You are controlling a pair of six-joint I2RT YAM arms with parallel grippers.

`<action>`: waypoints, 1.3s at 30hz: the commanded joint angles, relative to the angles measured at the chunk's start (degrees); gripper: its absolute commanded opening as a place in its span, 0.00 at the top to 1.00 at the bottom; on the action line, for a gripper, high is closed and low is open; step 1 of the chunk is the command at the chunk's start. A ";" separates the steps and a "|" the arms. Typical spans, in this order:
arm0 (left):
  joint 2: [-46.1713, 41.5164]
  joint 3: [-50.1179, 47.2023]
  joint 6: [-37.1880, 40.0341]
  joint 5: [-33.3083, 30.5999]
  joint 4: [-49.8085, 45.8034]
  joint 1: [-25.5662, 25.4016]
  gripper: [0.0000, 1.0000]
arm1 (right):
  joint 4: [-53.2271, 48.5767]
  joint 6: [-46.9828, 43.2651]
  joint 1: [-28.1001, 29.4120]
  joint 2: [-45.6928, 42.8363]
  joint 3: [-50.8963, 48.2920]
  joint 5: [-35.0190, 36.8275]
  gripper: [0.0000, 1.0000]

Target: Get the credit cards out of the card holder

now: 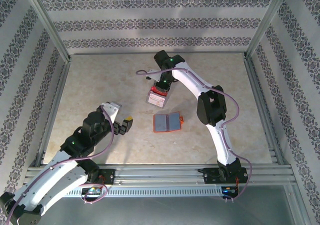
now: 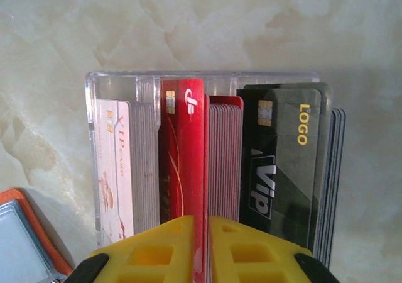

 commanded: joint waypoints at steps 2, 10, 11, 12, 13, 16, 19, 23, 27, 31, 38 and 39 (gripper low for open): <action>0.70 1.82 -1.38 0.43 -1.09 -0.36 0.00 | -1.41 0.97 -0.28 -0.87 1.98 1.29 0.85; 1.12 2.04 -1.95 -0.10 -0.78 -0.36 0.00 | -1.50 4.19 -0.31 -5.45 0.76 0.76 0.84; 1.19 2.04 -1.99 -0.21 -0.70 -0.36 0.00 | -1.45 4.88 -0.34 -6.46 0.34 0.68 0.83; 1.30 2.04 -2.11 -0.27 -0.61 -0.36 0.00 | -1.37 5.36 -0.32 -7.34 -0.20 0.52 0.83; 1.39 1.96 -2.27 -0.37 -0.52 -0.41 0.00 | -1.12 6.22 -0.31 -8.61 -0.95 0.29 0.83; 1.91 1.77 -2.54 -0.52 0.04 -0.39 0.00 | 1.23 8.51 -0.06 -13.05 -5.07 -0.38 0.80; 2.52 1.67 -3.33 -0.94 0.74 -0.37 0.00 | 5.42 11.14 0.65 -18.80 -11.56 -0.82 0.76; 3.57 1.86 -5.92 -1.72 1.58 -0.36 0.00 | 11.04 15.87 1.69 -27.22 -21.62 -0.99 0.72; 5.45 2.04 -10.57 -2.59 2.36 -0.37 0.00 | 17.10 22.69 1.56 -36.85 -32.31 -2.87 0.71; 7.73 2.04 -15.97 -1.96 3.50 -0.28 0.00 | 22.97 30.59 0.94 -46.62 -43.44 -6.15 0.69; 11.87 3.01 -27.42 0.29 3.68 -0.19 0.00 | 25.47 41.68 -0.11 -58.35 -57.89 -10.72 0.72; 12.33 2.88 -28.51 1.26 4.18 -0.19 0.00 | 26.06 42.92 -0.29 -59.51 -59.63 -11.43 0.73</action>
